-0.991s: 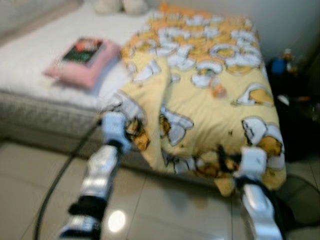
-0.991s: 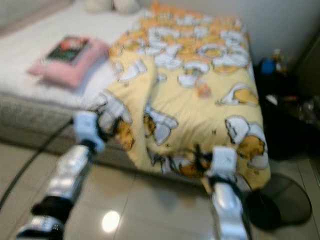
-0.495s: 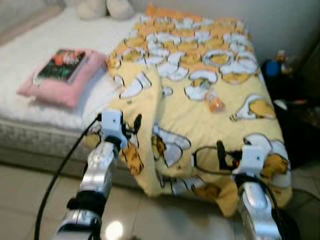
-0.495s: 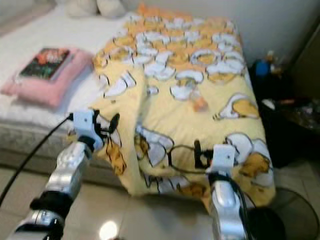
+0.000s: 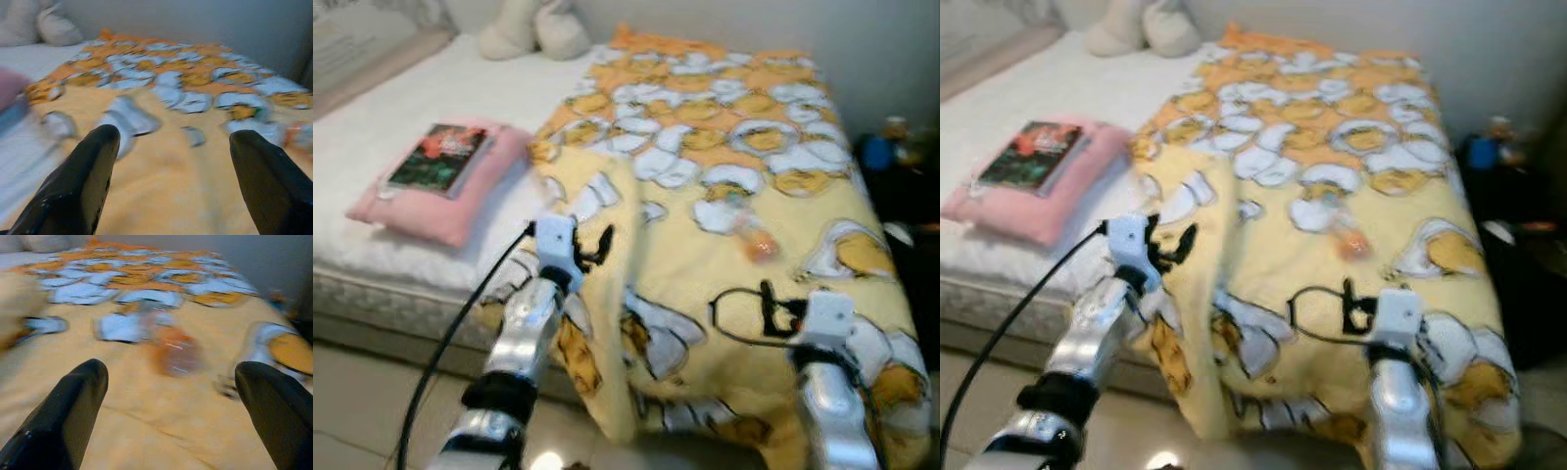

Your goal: Clean up the room

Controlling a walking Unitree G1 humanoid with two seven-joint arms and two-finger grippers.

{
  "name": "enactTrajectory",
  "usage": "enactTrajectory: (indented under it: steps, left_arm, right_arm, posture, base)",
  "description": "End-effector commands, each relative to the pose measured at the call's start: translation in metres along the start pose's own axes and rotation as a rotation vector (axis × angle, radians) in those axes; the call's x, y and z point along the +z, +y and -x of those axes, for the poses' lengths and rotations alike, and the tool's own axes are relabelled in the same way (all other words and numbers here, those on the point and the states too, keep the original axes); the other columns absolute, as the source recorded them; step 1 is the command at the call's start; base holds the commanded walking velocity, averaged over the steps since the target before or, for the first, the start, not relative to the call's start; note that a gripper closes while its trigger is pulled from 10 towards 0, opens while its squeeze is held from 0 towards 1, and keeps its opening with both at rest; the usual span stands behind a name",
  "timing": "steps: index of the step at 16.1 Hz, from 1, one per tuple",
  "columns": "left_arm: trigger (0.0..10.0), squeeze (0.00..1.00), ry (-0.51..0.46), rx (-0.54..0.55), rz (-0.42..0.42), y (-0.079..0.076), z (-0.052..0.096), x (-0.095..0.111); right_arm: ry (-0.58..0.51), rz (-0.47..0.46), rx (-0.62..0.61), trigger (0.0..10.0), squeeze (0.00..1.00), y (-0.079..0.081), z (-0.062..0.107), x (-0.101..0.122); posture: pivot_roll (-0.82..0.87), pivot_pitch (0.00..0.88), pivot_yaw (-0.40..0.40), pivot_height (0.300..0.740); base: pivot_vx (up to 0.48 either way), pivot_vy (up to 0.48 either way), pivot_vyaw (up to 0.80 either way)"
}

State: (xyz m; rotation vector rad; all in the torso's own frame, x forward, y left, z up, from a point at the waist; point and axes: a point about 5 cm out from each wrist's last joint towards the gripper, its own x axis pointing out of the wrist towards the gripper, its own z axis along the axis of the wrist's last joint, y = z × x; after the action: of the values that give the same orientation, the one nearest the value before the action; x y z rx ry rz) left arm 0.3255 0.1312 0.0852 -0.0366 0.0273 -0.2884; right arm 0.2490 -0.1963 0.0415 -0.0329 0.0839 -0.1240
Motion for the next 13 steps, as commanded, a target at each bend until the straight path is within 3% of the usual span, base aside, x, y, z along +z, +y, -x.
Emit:
enactTrajectory:
  steps: [1, 3, 5, 7, 9, 12, 13]
  left_arm:
    - [10.0, 0.00, -0.015, -0.007, -0.009, -0.001, -0.001, 0.004]
    - [10.0, 0.00, -0.020, -0.021, -0.016, -0.002, 0.000, 0.005]
    - [10.0, 0.00, -0.006, -0.111, -0.117, -0.011, 0.002, 0.004]
    - [10.0, 0.00, 0.008, -0.137, -0.109, -0.015, 0.001, 0.004]
    - [10.0, 0.00, 0.003, -0.117, -0.039, -0.012, 0.001, 0.007]
    - [10.0, 0.00, 0.018, -0.146, -0.057, -0.021, 0.016, 0.001]
    - [10.0, 0.00, 0.003, -0.170, -0.108, -0.023, 0.027, 0.004]
  right_arm:
    - [-0.034, 0.012, -0.021, 10.0, 0.00, -0.007, -0.003, 0.009]
    - [-0.066, 0.016, -0.045, 10.0, 0.00, -0.011, -0.009, 0.019]
    - [-0.122, 0.047, -0.081, 10.0, 0.00, -0.026, -0.039, 0.050]
    - [-0.098, 0.062, -0.060, 10.0, 0.00, -0.032, -0.058, 0.062]
    - [-0.088, 0.081, -0.035, 10.0, 0.00, -0.029, -0.066, 0.064]
    - [-0.053, 0.069, -0.008, 10.0, 0.00, -0.021, -0.083, 0.070]
    - [-0.036, 0.073, -0.015, 10.0, 0.00, -0.021, -0.087, 0.072]
  posture:
    - [0.01, 0.000, 0.059, 0.740]
    - [0.01, 0.000, 0.064, 0.740]
    - [0.02, 0.000, 0.068, 0.740]
    - [0.03, 0.000, 0.065, 0.740]
    - [0.04, 0.000, 0.065, 0.740]
    - [0.07, 0.000, 0.058, 0.740]
    - [0.11, 0.000, 0.052, 0.740]
  base:
    - [0.480, 0.000, 0.00]
    - [0.480, 0.000, 0.00]
    - [0.431, 0.000, 0.00]
    - [0.000, 0.000, 0.00]
    - [0.000, 0.000, 0.00]
    - [0.328, -0.347, 0.00]
    - [0.326, -0.345, 0.00]
